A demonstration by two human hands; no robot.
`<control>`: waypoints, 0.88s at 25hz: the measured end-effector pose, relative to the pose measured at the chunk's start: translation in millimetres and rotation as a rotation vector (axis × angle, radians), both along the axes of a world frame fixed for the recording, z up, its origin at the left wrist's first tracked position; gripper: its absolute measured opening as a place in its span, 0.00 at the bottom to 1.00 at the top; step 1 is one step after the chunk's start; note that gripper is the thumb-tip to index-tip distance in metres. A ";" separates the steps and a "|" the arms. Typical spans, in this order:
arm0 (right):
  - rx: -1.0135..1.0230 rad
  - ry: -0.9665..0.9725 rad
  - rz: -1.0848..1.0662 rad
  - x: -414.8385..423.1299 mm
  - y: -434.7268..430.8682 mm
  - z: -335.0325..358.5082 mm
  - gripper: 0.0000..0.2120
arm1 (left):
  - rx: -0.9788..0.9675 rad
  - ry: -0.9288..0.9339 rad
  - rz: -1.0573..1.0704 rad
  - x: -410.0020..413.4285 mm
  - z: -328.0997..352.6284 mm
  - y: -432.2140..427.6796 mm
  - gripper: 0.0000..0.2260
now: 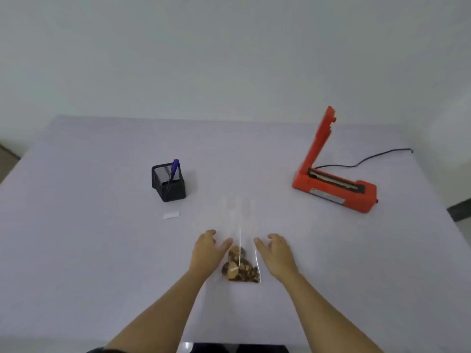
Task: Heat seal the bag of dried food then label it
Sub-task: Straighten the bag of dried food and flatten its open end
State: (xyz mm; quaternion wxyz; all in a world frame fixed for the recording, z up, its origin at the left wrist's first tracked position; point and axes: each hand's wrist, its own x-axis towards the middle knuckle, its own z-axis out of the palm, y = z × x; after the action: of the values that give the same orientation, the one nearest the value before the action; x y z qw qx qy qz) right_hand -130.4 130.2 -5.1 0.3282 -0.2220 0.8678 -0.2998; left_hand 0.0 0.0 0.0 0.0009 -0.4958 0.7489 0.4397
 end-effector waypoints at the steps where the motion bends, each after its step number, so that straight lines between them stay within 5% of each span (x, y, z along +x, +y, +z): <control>1: -0.047 -0.062 -0.045 1.8 -2.3 -6.1 0.28 | 0.048 0.031 0.067 -3.2 -4.3 2.9 0.29; 9: -0.170 -0.149 -0.146 3.3 -7.9 -25.2 0.14 | 0.161 0.128 0.247 -8.9 -21.1 2.8 0.19; 15: -0.218 -0.180 -0.129 1.8 -7.2 -23.8 0.05 | 0.308 0.204 0.152 5.4 -26.5 -11.3 0.05; 22: -0.229 -0.320 -0.050 2.2 7.1 -15.7 0.03 | 0.411 0.315 -0.033 23.9 -20.4 -20.2 0.04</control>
State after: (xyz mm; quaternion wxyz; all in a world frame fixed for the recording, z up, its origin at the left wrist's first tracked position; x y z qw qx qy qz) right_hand -128.2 137.3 -20.9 0.4273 -0.1858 0.7700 -0.4359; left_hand 23.9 -20.2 -20.4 -0.0077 -0.3983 0.6428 0.6543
